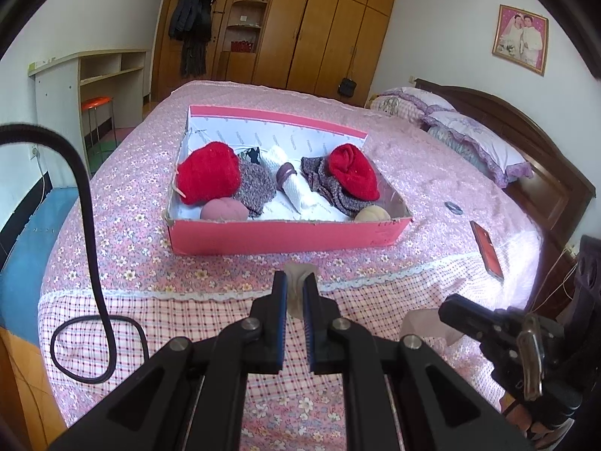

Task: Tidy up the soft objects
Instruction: 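Carry the tan square toward the box with the right gripper, then lower the tan square into the box and open the right gripper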

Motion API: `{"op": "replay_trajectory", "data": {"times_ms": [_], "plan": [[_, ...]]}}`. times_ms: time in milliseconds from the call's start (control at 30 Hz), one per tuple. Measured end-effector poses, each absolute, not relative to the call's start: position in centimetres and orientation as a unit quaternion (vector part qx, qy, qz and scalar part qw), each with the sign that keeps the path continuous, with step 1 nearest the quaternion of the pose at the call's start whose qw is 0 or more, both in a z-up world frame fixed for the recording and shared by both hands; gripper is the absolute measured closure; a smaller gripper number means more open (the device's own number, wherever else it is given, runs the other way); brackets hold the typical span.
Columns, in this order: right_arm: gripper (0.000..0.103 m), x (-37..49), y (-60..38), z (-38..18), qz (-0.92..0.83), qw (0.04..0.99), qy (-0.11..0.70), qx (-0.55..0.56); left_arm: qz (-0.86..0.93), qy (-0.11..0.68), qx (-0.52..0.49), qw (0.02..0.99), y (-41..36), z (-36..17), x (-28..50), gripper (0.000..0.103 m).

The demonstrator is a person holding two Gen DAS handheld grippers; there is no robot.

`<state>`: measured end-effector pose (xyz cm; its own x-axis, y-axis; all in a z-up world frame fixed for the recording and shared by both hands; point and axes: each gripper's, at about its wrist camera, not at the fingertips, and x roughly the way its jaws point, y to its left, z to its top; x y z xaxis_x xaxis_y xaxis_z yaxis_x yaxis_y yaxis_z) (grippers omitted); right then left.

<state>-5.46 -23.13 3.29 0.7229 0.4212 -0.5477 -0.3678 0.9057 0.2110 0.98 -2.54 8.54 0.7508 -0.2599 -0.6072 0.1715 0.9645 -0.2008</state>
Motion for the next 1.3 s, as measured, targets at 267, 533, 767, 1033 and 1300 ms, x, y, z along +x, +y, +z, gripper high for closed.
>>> {"op": "replay_trajectory", "data": {"times_ms": [267,533,767,1033,1300], "plan": [[0.098,-4.3,-22.9,4.8,0.208,0.934,0.29,0.026,-0.12,0.33,-0.061,0.934,-2.4,9.3,2.6,0.095],[0.098,-1.8,-22.5,6.5,0.201,0.941,0.272,0.02,-0.132,0.338,-0.044,0.931,-3.4,10.0,4.9,0.095],[0.098,0.9,-22.2,7.3,0.191,0.944,0.269,0.022,-0.128,0.342,-0.037,0.93,-4.0,10.6,6.9,0.095],[0.098,3.9,-21.6,7.0,0.196,0.94,0.277,0.024,-0.11,0.346,-0.033,0.931,-4.6,9.9,9.9,0.095],[0.098,7.2,-20.6,6.0,0.197,0.936,0.292,0.029,-0.088,0.359,-0.029,0.929,-4.6,8.3,12.4,0.095]]}}
